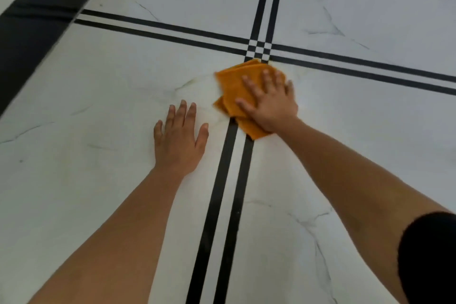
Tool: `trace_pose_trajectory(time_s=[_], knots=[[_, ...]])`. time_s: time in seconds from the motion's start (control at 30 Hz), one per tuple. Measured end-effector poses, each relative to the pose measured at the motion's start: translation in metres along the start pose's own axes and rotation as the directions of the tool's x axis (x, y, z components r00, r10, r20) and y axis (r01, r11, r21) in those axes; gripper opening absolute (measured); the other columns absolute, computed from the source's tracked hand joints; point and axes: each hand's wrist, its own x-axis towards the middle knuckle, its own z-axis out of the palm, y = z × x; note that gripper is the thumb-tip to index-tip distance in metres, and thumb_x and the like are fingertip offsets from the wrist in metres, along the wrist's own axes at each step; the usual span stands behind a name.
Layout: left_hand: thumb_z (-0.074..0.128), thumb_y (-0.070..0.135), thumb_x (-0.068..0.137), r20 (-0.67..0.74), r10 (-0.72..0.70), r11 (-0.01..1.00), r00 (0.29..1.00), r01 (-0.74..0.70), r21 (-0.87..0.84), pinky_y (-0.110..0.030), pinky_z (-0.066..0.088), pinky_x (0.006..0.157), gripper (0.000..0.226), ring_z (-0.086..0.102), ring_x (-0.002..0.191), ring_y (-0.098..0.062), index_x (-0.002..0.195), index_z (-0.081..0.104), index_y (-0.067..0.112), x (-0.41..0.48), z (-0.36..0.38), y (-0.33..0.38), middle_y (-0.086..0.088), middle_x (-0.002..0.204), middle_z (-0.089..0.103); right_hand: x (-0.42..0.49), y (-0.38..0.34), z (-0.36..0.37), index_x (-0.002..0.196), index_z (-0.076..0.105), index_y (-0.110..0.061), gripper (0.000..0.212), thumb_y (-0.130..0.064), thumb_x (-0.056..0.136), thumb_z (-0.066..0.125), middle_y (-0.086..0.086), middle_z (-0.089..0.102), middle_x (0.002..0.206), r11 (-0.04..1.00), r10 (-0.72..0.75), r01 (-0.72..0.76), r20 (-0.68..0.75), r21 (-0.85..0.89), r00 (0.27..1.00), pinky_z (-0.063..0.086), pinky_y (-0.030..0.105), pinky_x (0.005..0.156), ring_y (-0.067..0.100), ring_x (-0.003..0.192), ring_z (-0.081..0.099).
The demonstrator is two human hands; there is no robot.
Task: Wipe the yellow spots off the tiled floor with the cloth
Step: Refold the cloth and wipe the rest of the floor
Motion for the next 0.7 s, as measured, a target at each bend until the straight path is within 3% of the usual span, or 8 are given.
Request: trace_pose_trajectory(time_s=[0.07,0.1,0.2,0.3,0.4,0.47,0.53,0.7], knots=[[0.018,0.045,0.096,0.019,0.03,0.999,0.999,-0.03,-0.013,-0.045,0.006,0.114,0.059,0.001,0.145,-0.021,0.149,0.007,0.021,0.015,0.001,0.016,-0.001,0.158,0.004,0.004,0.025,-0.001,0.149,0.0,-0.033,0.076,-0.073,0.085,0.009,0.012,-0.009,0.157,0.957,0.287,-0.284,-0.062,0.054,0.956,-0.009,0.054,0.114,0.033,0.143,-0.016],[0.018,0.045,0.097,0.031,0.04,0.999,0.999,-0.039,-0.021,-0.045,0.005,0.114,0.059,0.001,0.145,-0.021,0.149,0.006,0.021,0.023,0.002,0.023,-0.001,0.158,0.004,-0.002,0.029,0.0,0.15,0.001,-0.03,0.078,-0.072,0.085,0.009,0.011,-0.01,0.157,0.944,0.329,-0.325,-0.087,0.061,0.94,-0.011,0.054,0.113,0.032,0.142,-0.017],[0.016,0.046,0.097,0.045,0.016,0.999,0.999,-0.014,-0.043,-0.046,0.005,0.114,0.058,0.0,0.144,-0.021,0.149,0.005,0.022,0.046,0.005,0.05,-0.001,0.158,0.004,-0.011,0.02,0.003,0.149,-0.003,-0.033,0.074,-0.07,0.087,0.011,0.0,-0.004,0.159,0.999,-0.005,0.008,-0.085,0.032,0.996,-0.009,0.053,0.112,0.027,0.144,-0.011],[0.015,0.047,0.096,0.025,0.034,0.999,0.999,-0.034,-0.015,-0.048,0.006,0.113,0.059,0.001,0.144,-0.023,0.149,0.007,0.022,0.063,0.01,0.077,-0.001,0.158,0.005,0.03,0.04,-0.01,0.146,-0.006,-0.039,0.068,-0.068,0.088,0.014,-0.004,0.0,0.159,0.959,-0.275,0.274,0.002,-0.077,0.962,-0.003,0.055,0.114,0.026,0.145,-0.005],[0.014,0.047,0.096,0.048,0.09,0.996,0.995,-0.091,0.01,-0.049,0.006,0.113,0.058,0.0,0.144,-0.023,0.149,0.006,0.023,0.069,0.012,0.095,-0.001,0.158,0.004,0.065,0.085,-0.025,0.148,-0.005,-0.035,0.071,-0.069,0.088,0.013,-0.001,-0.003,0.159,0.999,0.009,-0.008,0.026,-0.042,1.0,-0.002,0.059,0.112,0.03,0.145,-0.006],[0.014,0.047,0.097,0.06,0.117,0.992,0.991,-0.119,0.032,-0.05,0.006,0.113,0.058,0.0,0.144,-0.023,0.149,0.005,0.023,0.072,0.011,0.095,0.0,0.158,0.004,0.057,0.1,-0.022,0.149,-0.001,-0.033,0.07,-0.067,0.089,0.014,0.0,-0.002,0.159,0.959,0.273,-0.271,-0.013,0.08,0.962,-0.004,0.059,0.112,0.032,0.144,-0.006],[0.015,0.047,0.097,0.058,0.119,0.992,0.991,-0.121,0.03,-0.05,0.006,0.113,0.058,0.0,0.144,-0.023,0.149,0.007,0.023,0.073,0.011,0.092,-0.001,0.158,0.005,0.028,0.088,-0.011,0.149,0.004,-0.031,0.067,-0.063,0.091,0.016,0.001,0.002,0.159,0.924,0.374,-0.364,-0.078,0.114,0.924,-0.005,0.057,0.113,0.033,0.144,-0.005],[0.016,0.046,0.096,0.041,0.072,0.996,0.997,-0.074,0.047,-0.049,0.008,0.113,0.058,0.002,0.144,-0.025,0.149,0.008,0.022,0.06,0.014,0.074,-0.003,0.158,0.007,0.008,0.045,-0.001,0.147,0.0,-0.041,0.064,-0.066,0.09,0.014,-0.006,0.001,0.159,0.995,-0.093,0.095,-0.066,0.018,0.993,-0.006,0.054,0.113,0.026,0.145,-0.006]])
